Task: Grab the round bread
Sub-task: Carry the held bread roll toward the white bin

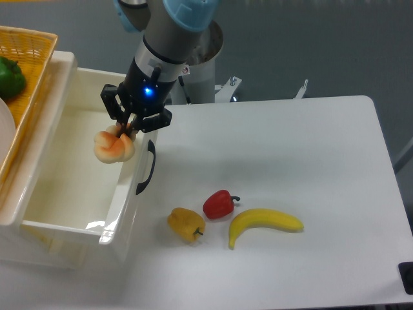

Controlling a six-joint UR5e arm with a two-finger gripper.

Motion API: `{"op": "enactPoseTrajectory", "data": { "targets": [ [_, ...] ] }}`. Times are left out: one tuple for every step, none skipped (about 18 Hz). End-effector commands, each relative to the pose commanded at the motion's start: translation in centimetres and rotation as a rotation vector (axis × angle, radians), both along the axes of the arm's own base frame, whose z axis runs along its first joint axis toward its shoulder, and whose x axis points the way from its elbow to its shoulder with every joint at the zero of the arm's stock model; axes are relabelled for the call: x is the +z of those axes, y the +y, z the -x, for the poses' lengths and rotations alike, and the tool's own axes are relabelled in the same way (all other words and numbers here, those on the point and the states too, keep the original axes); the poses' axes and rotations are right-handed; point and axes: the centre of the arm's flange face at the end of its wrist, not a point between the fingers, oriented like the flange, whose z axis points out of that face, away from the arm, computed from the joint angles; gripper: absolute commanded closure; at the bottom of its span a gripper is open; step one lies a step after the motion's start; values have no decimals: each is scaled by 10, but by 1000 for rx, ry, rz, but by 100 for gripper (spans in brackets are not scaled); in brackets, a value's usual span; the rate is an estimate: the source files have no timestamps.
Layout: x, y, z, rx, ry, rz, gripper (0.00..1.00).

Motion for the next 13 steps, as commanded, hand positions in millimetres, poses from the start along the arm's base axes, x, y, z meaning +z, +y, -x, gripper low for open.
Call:
{"op": "enactPoseTrajectory", "data": {
  "targets": [
    [-2,0,0,1,-4,4,89],
    [-4,0,-1,0,-6,6,89],
    [-3,0,-2,0,-5,5,89],
    [-4,0,-3,-2,-7,5,89],
    [-4,-1,-3,0,-7,5,89],
    [-4,-2,-4,0,-8,6,89],
    [-6,-3,-5,-2,-11,9,89],
    [-7,-3,-5,-2,-12,10,89],
    [-7,-3,-5,-2,-11,12,89],
    [-8,-3,-5,-2,-13,14,89],
    [-7,-4,-6,-2,-15,13,89],
    [-8,-4,-7,-3,-16,16,89],
    [-11,-5,-7,-2,-17,19,89]
  ]
}}
